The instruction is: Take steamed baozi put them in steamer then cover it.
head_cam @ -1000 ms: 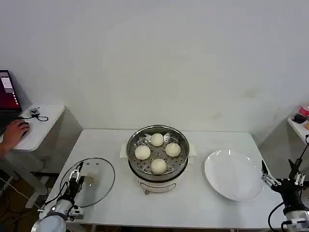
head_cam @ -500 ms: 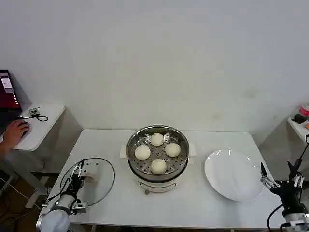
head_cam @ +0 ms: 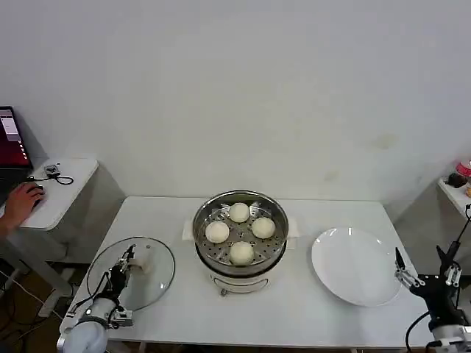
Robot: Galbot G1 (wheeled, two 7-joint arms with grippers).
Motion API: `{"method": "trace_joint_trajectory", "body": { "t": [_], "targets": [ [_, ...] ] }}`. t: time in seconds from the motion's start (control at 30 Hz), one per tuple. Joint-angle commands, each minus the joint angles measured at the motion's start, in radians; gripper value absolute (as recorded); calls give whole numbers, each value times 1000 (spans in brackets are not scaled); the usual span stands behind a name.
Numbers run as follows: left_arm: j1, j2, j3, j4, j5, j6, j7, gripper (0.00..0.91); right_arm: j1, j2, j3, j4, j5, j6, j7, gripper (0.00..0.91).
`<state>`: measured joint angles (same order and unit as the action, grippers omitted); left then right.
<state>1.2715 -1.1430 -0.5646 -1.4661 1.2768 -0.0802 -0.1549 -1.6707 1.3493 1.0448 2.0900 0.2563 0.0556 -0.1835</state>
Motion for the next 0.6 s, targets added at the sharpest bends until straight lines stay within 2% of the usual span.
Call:
{"method": "trace_joint_trajectory", "body": {
  "t": [0.03,0.17,0.33,0.53,0.6],
  "targets": [
    [21,-13,-39,-33,-6,-31,-65,0,0,-3,-16,15,-4,-3,0,907],
    [59,-10,-60,-124,-68,-18,-92,0,-6,-11,-26,39,-4,-7,-3,907],
    [85,22,-70,-281,-155,65,-61,0,-10,-14,-44,49,-12,-8,-7,907],
    [37,125,-49,-417,-284,210,42,0,-3,-13,-61,43,-26,-9,-17,907],
    [6,182,-25,-450,-366,278,72,0,0,-8,-64,41,-33,-9,-21,907]
  ]
}}
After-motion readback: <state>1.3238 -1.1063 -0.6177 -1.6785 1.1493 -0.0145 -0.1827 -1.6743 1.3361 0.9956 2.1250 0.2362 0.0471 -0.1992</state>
